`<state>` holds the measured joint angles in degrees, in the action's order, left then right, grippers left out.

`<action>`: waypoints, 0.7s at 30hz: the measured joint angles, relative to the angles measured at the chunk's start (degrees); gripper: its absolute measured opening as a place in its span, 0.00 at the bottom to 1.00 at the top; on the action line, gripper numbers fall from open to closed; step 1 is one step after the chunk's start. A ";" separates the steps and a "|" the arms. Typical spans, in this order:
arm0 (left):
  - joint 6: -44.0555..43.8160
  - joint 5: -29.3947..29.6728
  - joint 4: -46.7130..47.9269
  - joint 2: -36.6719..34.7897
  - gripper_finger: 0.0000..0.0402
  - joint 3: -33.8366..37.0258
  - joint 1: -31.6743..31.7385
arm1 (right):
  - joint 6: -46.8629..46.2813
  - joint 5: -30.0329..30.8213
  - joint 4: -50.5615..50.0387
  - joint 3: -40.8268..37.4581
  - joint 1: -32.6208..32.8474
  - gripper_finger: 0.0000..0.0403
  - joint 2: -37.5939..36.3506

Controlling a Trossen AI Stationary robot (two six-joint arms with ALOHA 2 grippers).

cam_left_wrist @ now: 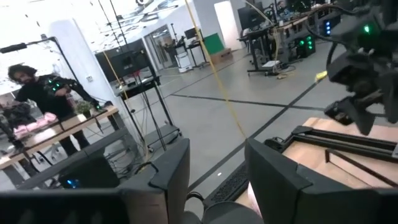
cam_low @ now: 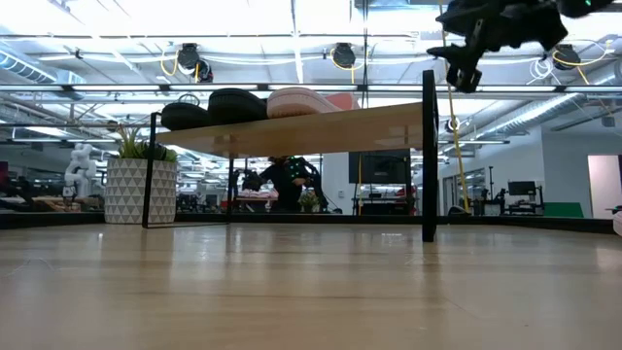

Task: Pick and place slides into the shelf
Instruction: Put the pink slide on the shelf

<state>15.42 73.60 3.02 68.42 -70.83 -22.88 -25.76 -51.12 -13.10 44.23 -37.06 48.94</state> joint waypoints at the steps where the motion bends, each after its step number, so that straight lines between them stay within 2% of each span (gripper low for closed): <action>1: 0.34 0.03 -0.01 0.00 0.40 0.00 0.19 | 2.58 0.00 -3.54 1.88 0.00 0.46 0.72; 6: 1.16 0.05 -0.11 -0.86 0.40 0.00 1.20 | 15.24 0.60 -22.94 11.53 0.00 0.46 3.53; 10: 3.02 -0.02 0.13 -1.15 0.40 0.00 1.69 | 22.07 6.10 -41.54 17.18 1.74 0.46 6.09; 15: 4.40 -0.04 0.03 -1.21 0.40 0.00 2.75 | 23.70 9.88 -58.93 19.18 5.74 0.46 9.19; 21: 4.40 -0.04 1.79 -1.24 0.40 0.00 3.41 | 20.62 10.69 -68.77 19.15 10.97 0.46 12.27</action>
<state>19.81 73.56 4.81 67.18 -70.83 -19.46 -5.14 -40.42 -81.88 63.37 -26.08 61.20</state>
